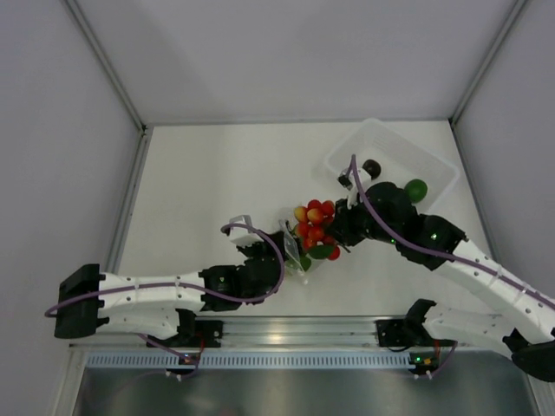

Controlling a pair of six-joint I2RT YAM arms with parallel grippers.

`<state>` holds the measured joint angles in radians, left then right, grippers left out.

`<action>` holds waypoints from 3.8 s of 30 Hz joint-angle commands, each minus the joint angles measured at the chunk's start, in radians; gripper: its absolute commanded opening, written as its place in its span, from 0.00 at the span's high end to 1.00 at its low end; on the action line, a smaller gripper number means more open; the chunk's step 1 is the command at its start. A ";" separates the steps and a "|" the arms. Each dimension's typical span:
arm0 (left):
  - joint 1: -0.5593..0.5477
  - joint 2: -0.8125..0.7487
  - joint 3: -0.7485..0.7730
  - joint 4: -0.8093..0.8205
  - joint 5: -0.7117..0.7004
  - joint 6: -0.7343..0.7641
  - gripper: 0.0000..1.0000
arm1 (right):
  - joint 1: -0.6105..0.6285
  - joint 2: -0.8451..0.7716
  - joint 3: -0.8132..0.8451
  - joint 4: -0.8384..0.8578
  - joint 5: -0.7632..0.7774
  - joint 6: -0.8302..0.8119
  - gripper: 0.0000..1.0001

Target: Open the zip-top bag and remove the fake food

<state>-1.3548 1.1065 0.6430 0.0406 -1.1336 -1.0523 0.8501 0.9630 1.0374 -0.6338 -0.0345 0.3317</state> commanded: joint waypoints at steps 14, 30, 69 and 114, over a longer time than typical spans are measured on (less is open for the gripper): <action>0.036 -0.077 -0.054 -0.096 0.035 -0.110 1.00 | -0.586 0.057 0.276 0.005 -0.018 -0.023 1.00; 0.045 -0.166 0.041 -0.163 0.211 0.060 1.00 | -0.726 0.494 0.329 0.313 0.240 -0.074 1.00; 0.051 -0.054 0.228 -0.171 0.356 0.127 1.00 | -0.197 -0.049 -0.187 0.508 -0.174 0.155 0.76; 0.072 0.056 0.146 -0.114 0.396 0.031 1.00 | 0.149 0.545 -0.387 0.983 0.214 -0.033 0.61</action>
<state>-1.2892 1.1481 0.7925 -0.1192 -0.7471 -1.0187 0.9882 1.4864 0.6415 0.2623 0.2531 0.3202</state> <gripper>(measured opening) 0.018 0.384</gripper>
